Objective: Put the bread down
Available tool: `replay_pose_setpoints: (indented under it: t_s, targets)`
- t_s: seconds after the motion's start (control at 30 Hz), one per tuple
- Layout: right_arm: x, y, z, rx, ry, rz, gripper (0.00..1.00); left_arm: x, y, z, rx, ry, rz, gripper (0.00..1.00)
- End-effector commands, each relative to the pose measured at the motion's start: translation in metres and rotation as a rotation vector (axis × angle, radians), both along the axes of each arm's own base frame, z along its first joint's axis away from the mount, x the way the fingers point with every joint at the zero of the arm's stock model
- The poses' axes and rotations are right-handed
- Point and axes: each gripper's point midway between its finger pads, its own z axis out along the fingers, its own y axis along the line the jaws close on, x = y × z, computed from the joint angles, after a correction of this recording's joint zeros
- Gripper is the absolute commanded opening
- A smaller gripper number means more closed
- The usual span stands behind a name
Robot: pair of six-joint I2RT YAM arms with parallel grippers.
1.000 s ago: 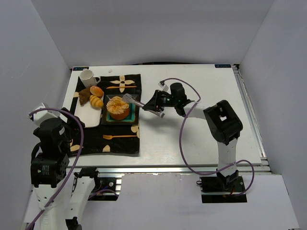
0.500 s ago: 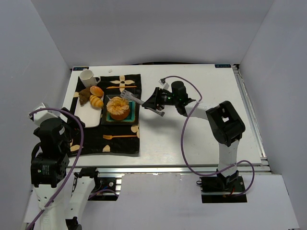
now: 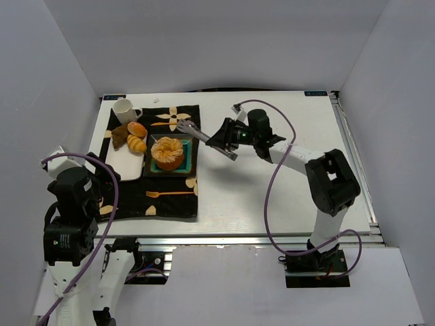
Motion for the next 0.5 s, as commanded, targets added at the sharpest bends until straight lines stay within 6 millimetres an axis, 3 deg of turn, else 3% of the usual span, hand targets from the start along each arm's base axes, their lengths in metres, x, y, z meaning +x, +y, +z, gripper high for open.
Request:
replay_pose_setpoints:
  t_s: [0.0,0.03,0.1,0.13,0.2,0.23,0.27,0.3,0.37,0.4,0.47]
  targets:
    - [0.021,-0.018,0.044,-0.017,-0.161,-0.100,0.49,-0.004,0.000,0.009,-0.003,-0.030,0.003,0.98]
    - [0.021,-0.024,0.057,-0.028,-0.196,-0.123,0.49,-0.004,0.000,0.009,-0.004,-0.030,0.001,0.98]
    - [0.027,-0.039,0.054,-0.120,-0.226,-0.193,0.49,-0.005,0.000,0.010,-0.007,-0.037,0.002,0.98]
    - [0.024,-0.048,0.069,-0.128,-0.262,-0.215,0.49,-0.005,0.000,0.011,-0.009,-0.038,0.003,0.98]
    - [0.021,-0.071,0.061,-0.231,-0.269,-0.283,0.50,-0.006,-0.002,0.014,-0.017,-0.054,-0.003,0.98]
    - [0.014,-0.082,0.075,-0.245,-0.290,-0.312,0.50,-0.005,-0.003,0.017,-0.020,-0.066,-0.009,0.98]
    - [0.004,-0.095,0.060,-0.320,-0.234,-0.326,0.51,-0.005,-0.005,0.019,-0.026,-0.078,-0.017,0.98]
    - [0.000,-0.112,0.069,-0.355,-0.247,-0.392,0.52,-0.004,-0.005,0.021,-0.031,-0.090,-0.018,0.98]
    - [-0.018,-0.128,0.063,-0.408,-0.188,-0.461,0.53,-0.004,-0.007,0.024,-0.045,-0.111,-0.021,0.98]
    - [-0.028,-0.149,0.056,-0.471,-0.170,-0.538,0.54,-0.002,-0.008,0.025,-0.050,-0.121,-0.023,0.98]
    - [-0.046,-0.155,0.049,-0.501,-0.138,-0.574,0.54,-0.001,-0.008,0.020,-0.053,-0.113,-0.021,0.98]
